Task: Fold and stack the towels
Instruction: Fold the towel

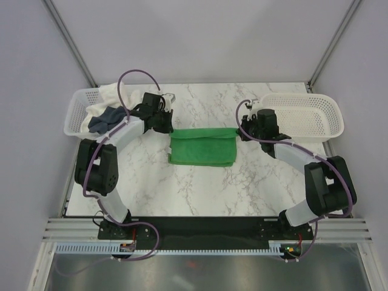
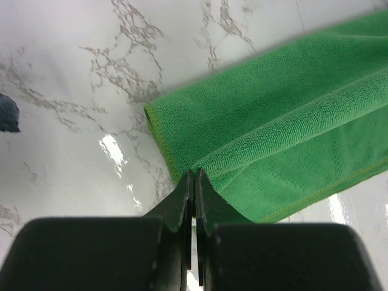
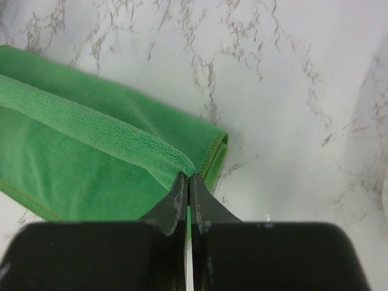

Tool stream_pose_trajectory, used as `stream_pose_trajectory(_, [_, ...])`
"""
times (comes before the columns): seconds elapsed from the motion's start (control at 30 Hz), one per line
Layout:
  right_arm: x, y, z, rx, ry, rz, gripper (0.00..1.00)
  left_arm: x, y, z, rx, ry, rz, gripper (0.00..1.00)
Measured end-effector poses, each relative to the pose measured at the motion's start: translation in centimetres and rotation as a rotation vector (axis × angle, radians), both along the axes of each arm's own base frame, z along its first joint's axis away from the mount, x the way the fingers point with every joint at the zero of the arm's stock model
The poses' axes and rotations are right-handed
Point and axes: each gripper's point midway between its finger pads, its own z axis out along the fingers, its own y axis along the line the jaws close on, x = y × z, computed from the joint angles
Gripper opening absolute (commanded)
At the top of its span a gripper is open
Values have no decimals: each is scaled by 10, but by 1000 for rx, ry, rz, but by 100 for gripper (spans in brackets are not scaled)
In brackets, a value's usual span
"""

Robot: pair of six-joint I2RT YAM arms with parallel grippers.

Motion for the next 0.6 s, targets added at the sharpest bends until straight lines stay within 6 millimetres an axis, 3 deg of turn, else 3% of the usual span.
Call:
stream_pose_trajectory(0.33, [-61, 20, -22, 64, 86, 36, 0, -52, 3, -17, -4, 64, -18, 2])
stream_pose_trajectory(0.6, [-78, 15, -26, 79, 93, 5, 0, -70, 3, -20, 17, 65, -20, 2])
